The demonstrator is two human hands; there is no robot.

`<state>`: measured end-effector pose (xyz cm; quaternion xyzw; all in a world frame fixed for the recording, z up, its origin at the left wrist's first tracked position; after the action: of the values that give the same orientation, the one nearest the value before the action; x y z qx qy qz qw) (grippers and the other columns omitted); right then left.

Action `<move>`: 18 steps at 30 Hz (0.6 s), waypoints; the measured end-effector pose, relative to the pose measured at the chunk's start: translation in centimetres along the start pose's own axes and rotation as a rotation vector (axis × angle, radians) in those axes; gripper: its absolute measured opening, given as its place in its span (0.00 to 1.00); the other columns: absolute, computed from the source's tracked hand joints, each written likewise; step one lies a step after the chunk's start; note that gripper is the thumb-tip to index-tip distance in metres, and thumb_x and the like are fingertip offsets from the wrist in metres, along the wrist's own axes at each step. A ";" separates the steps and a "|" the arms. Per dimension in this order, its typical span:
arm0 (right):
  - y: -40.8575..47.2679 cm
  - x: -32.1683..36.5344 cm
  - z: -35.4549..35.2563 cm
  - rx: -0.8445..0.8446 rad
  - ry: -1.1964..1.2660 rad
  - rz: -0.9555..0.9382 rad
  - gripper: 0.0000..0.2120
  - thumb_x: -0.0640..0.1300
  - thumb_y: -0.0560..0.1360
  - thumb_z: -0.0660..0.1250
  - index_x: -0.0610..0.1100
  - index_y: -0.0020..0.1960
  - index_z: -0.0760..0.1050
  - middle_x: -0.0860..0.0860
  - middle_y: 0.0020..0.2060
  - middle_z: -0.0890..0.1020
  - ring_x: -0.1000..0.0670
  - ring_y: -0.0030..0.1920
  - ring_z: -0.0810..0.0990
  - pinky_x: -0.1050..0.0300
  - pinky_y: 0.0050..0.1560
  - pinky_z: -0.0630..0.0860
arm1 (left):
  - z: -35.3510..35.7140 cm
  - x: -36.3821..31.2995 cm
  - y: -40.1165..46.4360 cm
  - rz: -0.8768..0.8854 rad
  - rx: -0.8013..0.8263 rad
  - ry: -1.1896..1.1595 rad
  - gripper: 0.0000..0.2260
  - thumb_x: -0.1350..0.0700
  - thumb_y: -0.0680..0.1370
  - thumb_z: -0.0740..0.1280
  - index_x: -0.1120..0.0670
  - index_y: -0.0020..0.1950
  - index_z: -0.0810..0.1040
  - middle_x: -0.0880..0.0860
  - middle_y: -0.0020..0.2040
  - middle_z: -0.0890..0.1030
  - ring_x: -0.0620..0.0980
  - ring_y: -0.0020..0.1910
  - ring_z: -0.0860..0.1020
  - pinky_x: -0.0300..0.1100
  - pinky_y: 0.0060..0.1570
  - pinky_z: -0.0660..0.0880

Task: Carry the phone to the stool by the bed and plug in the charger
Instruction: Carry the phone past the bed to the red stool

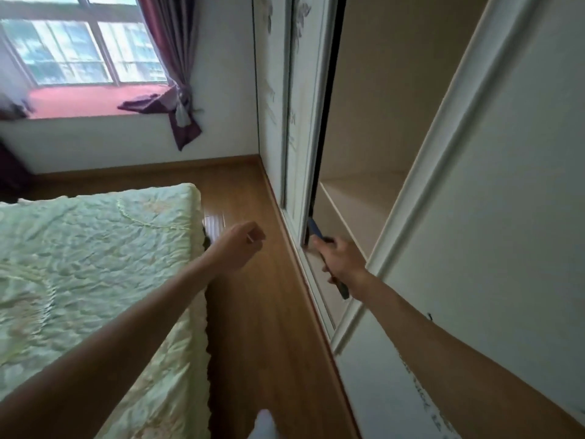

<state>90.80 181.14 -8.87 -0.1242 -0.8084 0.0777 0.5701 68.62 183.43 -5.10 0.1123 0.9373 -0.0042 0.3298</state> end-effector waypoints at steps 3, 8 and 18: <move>5.8 0.6 2.5 0.055 -0.002 0.024 0.21 0.60 0.77 0.63 0.45 0.61 0.71 0.48 0.43 0.78 0.50 0.38 0.76 0.53 0.36 0.74 | -0.6 3.3 5.1 -0.028 -0.020 -0.005 0.08 0.60 0.76 0.66 0.57 0.55 0.80 0.53 0.50 0.82 0.50 0.46 0.80 0.40 0.42 0.75; 17.7 2.8 5.8 0.084 -0.090 0.060 0.22 0.62 0.75 0.64 0.47 0.60 0.73 0.47 0.44 0.77 0.47 0.42 0.76 0.51 0.38 0.73 | -0.9 9.0 16.3 -0.062 -0.016 -0.059 0.08 0.58 0.77 0.67 0.54 0.55 0.80 0.53 0.52 0.82 0.49 0.48 0.80 0.44 0.48 0.78; 39.7 12.5 11.8 0.071 -0.099 0.088 0.23 0.66 0.72 0.64 0.50 0.56 0.73 0.47 0.45 0.79 0.45 0.43 0.79 0.53 0.33 0.75 | -7.1 18.6 36.8 -0.091 0.000 -0.060 0.08 0.58 0.77 0.66 0.55 0.55 0.80 0.53 0.51 0.83 0.47 0.45 0.79 0.43 0.48 0.78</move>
<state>80.12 222.96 -12.18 -0.1354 -0.8261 0.1376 0.5294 57.97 223.72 -8.61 0.0693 0.9311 -0.0225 0.3573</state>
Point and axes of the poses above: each hand's wrist, its own y-axis towards the middle knuckle, its own z-axis out of the palm, x = y × z, the point moved 7 cm from there along y, towards the middle knuckle
